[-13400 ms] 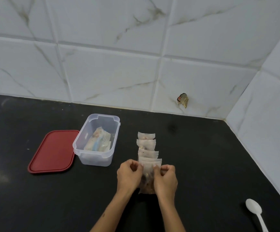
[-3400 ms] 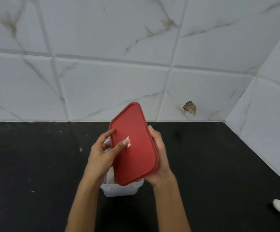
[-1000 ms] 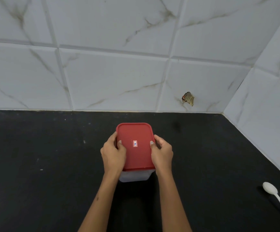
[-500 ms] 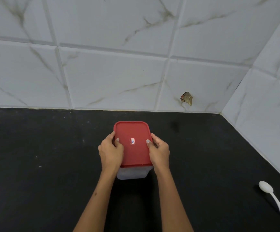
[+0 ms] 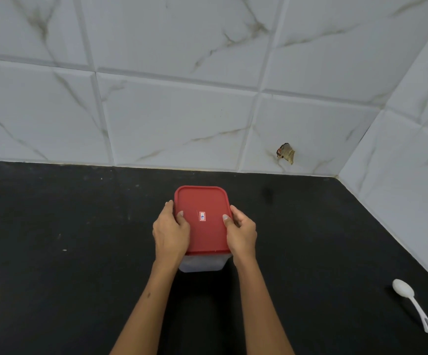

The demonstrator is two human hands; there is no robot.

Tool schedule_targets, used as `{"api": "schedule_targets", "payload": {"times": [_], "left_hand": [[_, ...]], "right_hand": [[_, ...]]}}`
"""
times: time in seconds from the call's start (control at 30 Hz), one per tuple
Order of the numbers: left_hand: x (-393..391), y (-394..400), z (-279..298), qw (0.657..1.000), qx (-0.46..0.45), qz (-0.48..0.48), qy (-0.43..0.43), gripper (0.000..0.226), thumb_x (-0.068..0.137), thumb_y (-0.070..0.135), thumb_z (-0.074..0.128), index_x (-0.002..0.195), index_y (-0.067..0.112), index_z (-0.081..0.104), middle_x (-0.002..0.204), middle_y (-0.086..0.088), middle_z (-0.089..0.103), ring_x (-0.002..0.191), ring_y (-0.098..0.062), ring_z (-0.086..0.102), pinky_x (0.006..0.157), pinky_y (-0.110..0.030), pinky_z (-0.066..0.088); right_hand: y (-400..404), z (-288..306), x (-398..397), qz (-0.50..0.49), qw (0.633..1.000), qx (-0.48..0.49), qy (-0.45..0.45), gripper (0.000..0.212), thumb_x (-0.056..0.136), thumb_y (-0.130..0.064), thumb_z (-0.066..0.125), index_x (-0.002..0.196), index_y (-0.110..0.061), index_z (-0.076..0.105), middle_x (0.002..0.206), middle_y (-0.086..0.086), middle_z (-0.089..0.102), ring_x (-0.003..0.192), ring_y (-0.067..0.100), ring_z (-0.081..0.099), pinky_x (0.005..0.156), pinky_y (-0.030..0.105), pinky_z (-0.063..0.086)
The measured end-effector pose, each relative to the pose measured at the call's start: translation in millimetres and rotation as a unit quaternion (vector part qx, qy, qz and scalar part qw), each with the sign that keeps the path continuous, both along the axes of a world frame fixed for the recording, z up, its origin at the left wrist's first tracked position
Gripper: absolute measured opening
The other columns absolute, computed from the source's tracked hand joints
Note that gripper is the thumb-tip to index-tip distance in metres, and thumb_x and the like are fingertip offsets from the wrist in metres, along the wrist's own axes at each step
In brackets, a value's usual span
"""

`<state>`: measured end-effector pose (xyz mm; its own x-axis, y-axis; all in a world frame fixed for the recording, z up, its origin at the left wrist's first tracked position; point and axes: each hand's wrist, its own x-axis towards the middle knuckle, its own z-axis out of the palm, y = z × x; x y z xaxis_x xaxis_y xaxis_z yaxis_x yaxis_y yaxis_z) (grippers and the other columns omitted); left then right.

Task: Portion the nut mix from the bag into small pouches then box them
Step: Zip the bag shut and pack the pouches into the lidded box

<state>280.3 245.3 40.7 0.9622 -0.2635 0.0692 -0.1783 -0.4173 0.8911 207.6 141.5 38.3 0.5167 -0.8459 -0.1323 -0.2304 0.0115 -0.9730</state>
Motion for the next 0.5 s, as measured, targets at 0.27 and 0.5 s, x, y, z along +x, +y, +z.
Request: {"api": "schedule_targets", "payload": {"times": [0.27, 0.5], "left_hand": [[47, -9, 8, 0.984, -0.085, 0.037, 0.155, 0.048, 0.098, 0.045, 0.042, 0.068, 0.009, 0.053, 0.07, -0.01, 0.054, 0.073, -0.027, 0.054, 0.072, -0.04, 0.047], [95, -43, 21, 0.957, -0.099, -0.005, 0.274, 0.059, 0.095, 0.041, 0.048, 0.136, -0.001, 0.043, 0.136, -0.013, 0.05, 0.122, -0.03, 0.051, 0.101, -0.037, 0.041]], "right_hand": [[-24, 16, 18, -0.009, 0.996, 0.021, 0.081, 0.06, 0.086, -0.042, 0.063, 0.136, -0.012, 0.047, 0.134, 0.007, 0.052, 0.122, 0.022, 0.051, 0.1, 0.034, 0.043], [-46, 29, 68, 0.025, 0.985, 0.111, 0.134, 0.066, 0.093, -0.052, 0.045, 0.137, -0.004, 0.04, 0.138, 0.012, 0.046, 0.125, 0.029, 0.046, 0.099, 0.036, 0.039]]}}
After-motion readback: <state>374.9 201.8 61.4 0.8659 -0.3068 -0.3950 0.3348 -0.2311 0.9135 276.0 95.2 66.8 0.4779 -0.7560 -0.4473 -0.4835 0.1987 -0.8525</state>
